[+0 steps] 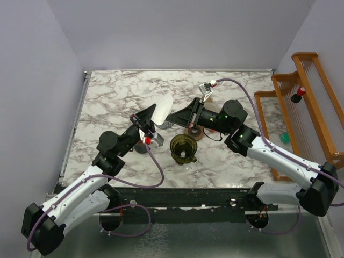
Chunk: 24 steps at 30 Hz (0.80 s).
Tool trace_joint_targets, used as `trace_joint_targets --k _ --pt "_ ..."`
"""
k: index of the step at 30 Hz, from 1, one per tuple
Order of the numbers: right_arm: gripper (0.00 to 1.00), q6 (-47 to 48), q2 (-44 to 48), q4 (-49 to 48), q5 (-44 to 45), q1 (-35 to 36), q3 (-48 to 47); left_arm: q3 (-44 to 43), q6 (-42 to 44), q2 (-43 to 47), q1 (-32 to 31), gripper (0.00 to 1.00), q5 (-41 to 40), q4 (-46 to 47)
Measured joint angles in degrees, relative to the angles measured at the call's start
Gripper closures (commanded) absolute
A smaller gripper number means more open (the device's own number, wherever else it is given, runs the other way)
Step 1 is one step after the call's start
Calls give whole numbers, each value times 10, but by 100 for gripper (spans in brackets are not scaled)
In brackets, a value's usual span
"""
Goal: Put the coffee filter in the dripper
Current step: Place the coffee filter in the coffee dripper.
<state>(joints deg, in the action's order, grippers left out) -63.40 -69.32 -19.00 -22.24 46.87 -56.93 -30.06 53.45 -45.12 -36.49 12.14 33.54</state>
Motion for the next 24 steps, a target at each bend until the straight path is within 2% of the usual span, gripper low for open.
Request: trace_joint_targets --k 11,24 --pt "78 0 0 -3 7 1 0 0 12 0 0 100 12 1" --pt "77 10 -5 7 8 1 -27 19 68 5 -4 100 15 3"
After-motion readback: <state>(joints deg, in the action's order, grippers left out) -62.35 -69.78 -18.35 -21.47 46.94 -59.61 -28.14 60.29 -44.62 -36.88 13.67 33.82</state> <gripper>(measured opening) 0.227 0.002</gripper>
